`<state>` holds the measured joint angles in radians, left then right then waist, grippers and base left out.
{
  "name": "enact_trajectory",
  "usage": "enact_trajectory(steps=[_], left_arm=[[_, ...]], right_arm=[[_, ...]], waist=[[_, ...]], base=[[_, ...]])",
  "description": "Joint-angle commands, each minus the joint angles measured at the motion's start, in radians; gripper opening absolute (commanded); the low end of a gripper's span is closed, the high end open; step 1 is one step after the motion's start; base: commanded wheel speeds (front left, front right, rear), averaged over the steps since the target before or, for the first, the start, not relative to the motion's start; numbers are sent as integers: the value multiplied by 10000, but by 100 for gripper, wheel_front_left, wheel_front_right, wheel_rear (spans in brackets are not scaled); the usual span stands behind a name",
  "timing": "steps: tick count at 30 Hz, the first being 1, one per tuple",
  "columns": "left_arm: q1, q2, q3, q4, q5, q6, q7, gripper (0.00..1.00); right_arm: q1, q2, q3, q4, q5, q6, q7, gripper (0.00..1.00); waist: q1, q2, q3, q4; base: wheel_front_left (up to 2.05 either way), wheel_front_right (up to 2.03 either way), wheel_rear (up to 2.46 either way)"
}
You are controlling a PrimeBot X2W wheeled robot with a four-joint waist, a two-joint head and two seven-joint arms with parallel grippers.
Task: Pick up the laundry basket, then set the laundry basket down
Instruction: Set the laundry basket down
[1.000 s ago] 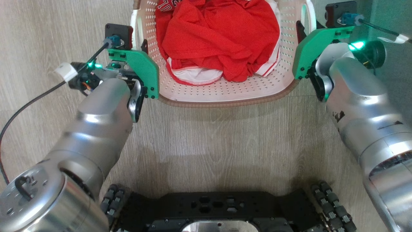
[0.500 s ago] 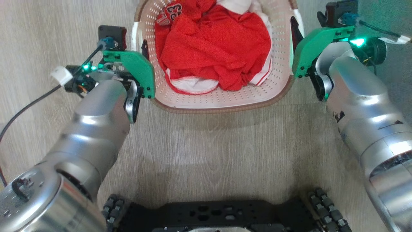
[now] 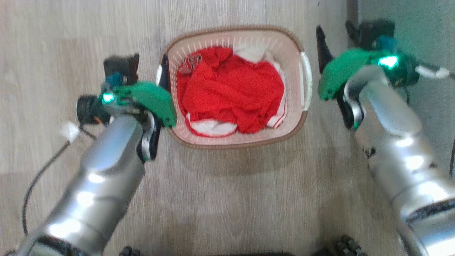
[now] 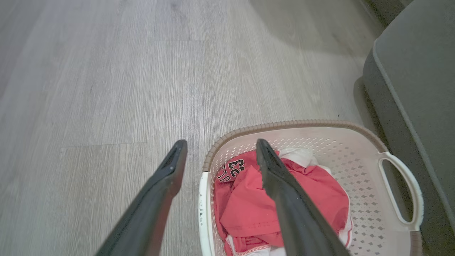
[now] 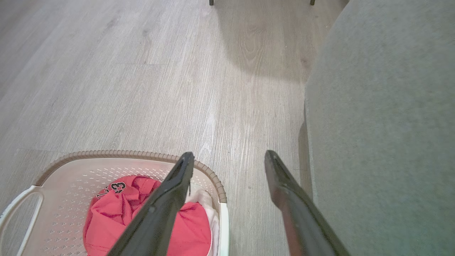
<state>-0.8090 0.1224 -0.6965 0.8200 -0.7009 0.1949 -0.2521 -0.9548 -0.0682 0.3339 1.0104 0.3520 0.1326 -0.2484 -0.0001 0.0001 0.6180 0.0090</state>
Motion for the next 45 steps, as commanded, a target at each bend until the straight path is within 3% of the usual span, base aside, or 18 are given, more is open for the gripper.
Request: enact_trajectory(steps=[1,9,19,35,45], left_arm=[[183,348,418,-348,210,44,-96,100],[2600,176,2433,-2478,2350,-217,-96,100],[5050,-138,4035,-4322,3787,-649,-97,100],[8064,-400,5353,-6720,4627,-989,-97,100],[9055,-470,5510,-7349,4863,-1007,-97,100]], right_arm=[[389,179,-11,-380,-135,-19,-132,100],[2523,179,-938,-2683,-598,-19,-132,100],[5067,179,-1703,-5130,-869,-19,-133,100],[8453,179,-2394,-8405,-1266,-19,-133,100],[9456,179,-2587,-9184,-1347,-19,-133,100]], waist=[[1,-1,-703,-24],[1,-1,-2335,-1],[1,-1,-3964,71],[1,-1,-5760,237],[1,-1,-6212,265]], base=[[0,0,0],[0,0,0],[0,0,0],[0,0,0],[0,0,0]])
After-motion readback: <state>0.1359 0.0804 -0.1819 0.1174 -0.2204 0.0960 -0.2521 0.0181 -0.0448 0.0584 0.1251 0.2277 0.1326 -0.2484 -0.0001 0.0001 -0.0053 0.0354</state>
